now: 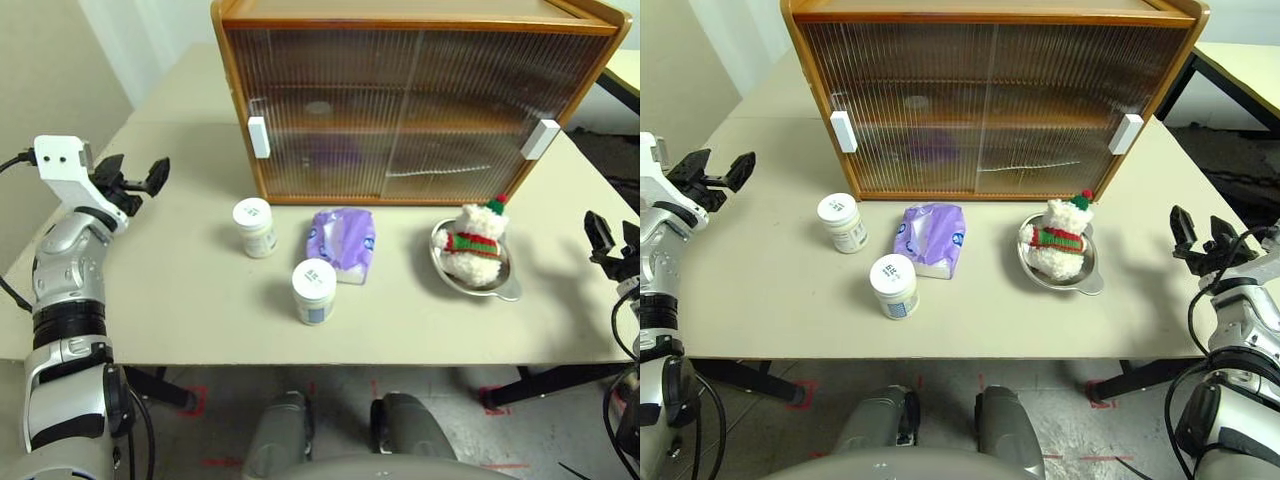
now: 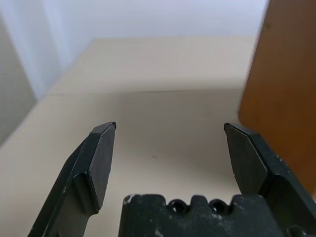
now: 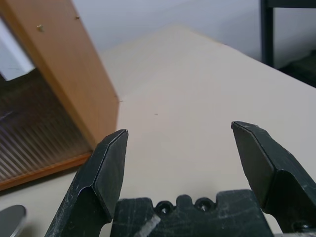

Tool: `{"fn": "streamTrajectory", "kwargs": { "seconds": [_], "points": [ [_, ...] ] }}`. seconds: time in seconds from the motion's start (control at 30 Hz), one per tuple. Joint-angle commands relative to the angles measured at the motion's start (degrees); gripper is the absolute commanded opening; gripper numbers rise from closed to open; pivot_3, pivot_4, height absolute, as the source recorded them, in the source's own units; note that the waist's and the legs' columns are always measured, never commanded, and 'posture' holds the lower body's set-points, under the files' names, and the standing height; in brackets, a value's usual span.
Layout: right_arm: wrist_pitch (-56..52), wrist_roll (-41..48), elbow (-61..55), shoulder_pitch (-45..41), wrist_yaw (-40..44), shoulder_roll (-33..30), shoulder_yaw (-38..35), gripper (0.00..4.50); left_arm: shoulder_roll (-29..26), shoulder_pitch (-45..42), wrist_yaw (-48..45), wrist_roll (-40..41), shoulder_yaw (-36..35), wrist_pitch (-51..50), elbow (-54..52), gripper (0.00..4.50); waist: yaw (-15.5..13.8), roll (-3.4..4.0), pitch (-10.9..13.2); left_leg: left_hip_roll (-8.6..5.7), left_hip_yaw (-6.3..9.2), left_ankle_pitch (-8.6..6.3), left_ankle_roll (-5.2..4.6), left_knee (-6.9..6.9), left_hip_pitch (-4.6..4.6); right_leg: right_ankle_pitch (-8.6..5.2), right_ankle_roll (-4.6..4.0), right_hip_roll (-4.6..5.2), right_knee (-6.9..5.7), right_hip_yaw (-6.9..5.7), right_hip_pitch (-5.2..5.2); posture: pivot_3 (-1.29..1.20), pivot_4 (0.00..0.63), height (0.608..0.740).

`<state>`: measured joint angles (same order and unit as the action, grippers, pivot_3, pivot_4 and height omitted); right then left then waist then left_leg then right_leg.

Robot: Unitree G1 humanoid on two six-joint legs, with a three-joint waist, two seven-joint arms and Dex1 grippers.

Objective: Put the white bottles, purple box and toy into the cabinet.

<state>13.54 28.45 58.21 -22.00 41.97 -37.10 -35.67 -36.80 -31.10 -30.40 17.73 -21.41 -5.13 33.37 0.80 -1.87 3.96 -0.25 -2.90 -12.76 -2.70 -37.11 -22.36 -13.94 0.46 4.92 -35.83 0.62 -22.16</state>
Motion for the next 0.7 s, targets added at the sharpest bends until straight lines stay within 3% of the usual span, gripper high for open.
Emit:
{"fn": "streamTrajectory", "kwargs": {
  "seconds": [0.03, 0.33, 0.53, 0.7],
  "points": [
    [-0.9, 1.4, -1.2, 1.2, 1.0, 0.0, -0.9, 4.50, 0.0, 1.0, 0.0, -0.5, 0.2, 0.6, 0.3, 4.45, 0.3, -0.02, 0.0, 0.00, -0.03, 0.00, 0.00, 0.01, 0.00, 0.00, 0.00, 0.00, 0.00, 0.03, -0.02, 0.02, 0.053, 0.740],
    [-4.7, 3.6, -5.9, 2.5, 8.5, 0.9, 0.1, 4.50, 0.2, 3.2, -1.5, 0.1, 0.9, 0.5, -2.7, 4.45, 0.5, -0.13, 0.4, 0.01, -0.02, 0.00, 0.00, 0.01, 0.02, 0.00, 0.03, 0.03, -0.03, 0.05, -0.03, 0.03, 0.066, 0.740],
    [-18.5, 11.4, -18.0, 4.7, 18.9, 1.7, 0.3, 4.50, -1.3, 5.6, -6.6, 3.3, -1.1, -0.4, -7.7, 4.45, -0.3, -0.04, 0.4, 0.03, -0.02, 0.00, 0.00, 0.03, -0.01, 0.00, 0.03, 0.05, -0.02, 0.10, -0.09, 0.08, 0.055, 0.740],
    [-30.3, 17.1, -31.1, 7.9, 21.9, 1.5, 1.1, 4.50, -2.9, 7.3, -10.5, 6.9, -3.0, -1.6, -11.7, 2.69, -1.2, -0.02, 0.5, 0.07, 0.06, -0.02, 0.04, 0.12, -0.06, -0.03, -0.04, 0.11, -0.02, 0.43, -0.17, 0.08, 0.064, 0.740]
  ]
}}
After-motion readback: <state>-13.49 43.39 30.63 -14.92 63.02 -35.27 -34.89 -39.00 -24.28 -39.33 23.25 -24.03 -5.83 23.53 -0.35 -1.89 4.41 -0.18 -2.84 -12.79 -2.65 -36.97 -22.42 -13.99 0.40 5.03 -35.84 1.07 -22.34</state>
